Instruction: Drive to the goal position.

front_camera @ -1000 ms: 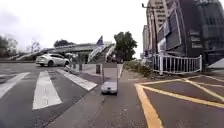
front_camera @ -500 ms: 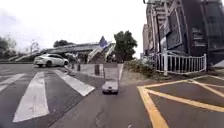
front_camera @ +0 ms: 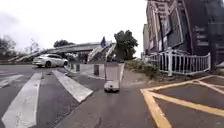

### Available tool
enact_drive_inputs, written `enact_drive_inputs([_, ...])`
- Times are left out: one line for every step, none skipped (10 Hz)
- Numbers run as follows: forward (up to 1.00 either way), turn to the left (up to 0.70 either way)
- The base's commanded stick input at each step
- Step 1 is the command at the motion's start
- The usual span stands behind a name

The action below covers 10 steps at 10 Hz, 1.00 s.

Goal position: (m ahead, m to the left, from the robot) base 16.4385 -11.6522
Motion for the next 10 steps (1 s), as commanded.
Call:
enact_drive_inputs([0.69, 0.01])
enact_drive_inputs([0.69, 0.01])
enact_drive_inputs([0.69, 0.01])
enact_drive_inputs([0.69, 0.01])
enact_drive_inputs([0.69, 0.01])
enact_drive_inputs([0.69, 0.01])
enact_drive_inputs([0.69, 0.01])
enact_drive_inputs([0.69, 0.01])
enact_drive_inputs([0.69, 0.01])
enact_drive_inputs([0.69, 0.01])
